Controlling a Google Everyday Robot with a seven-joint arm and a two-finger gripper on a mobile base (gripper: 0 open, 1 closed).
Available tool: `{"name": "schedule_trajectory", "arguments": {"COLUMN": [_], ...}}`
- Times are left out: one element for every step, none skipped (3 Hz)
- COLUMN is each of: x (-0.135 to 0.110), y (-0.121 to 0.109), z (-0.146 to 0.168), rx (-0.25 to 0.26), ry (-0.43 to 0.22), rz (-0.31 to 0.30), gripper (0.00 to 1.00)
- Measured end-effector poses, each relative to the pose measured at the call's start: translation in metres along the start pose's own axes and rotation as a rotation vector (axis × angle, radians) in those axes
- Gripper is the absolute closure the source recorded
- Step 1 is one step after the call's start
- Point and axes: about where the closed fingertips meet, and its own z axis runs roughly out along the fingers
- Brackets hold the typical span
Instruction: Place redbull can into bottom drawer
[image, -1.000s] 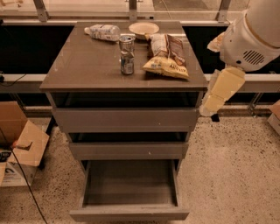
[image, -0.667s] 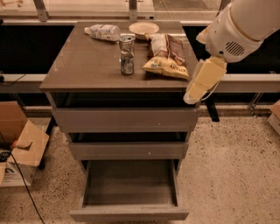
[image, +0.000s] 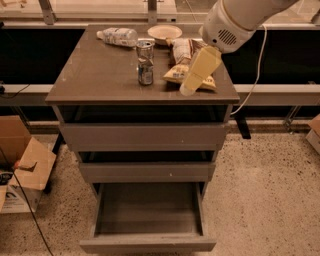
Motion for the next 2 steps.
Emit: {"name": "schedule_trajectory", "arguments": {"x": [-0.0073, -0.0105], "y": [-0.0028, -0.0044], "z": [0.0033, 0.0095], "rx": [-0.002, 0.000], "ry": [-0.008, -0.003], "rz": [-0.004, 0.011], "gripper": [0.00, 0.00]}}
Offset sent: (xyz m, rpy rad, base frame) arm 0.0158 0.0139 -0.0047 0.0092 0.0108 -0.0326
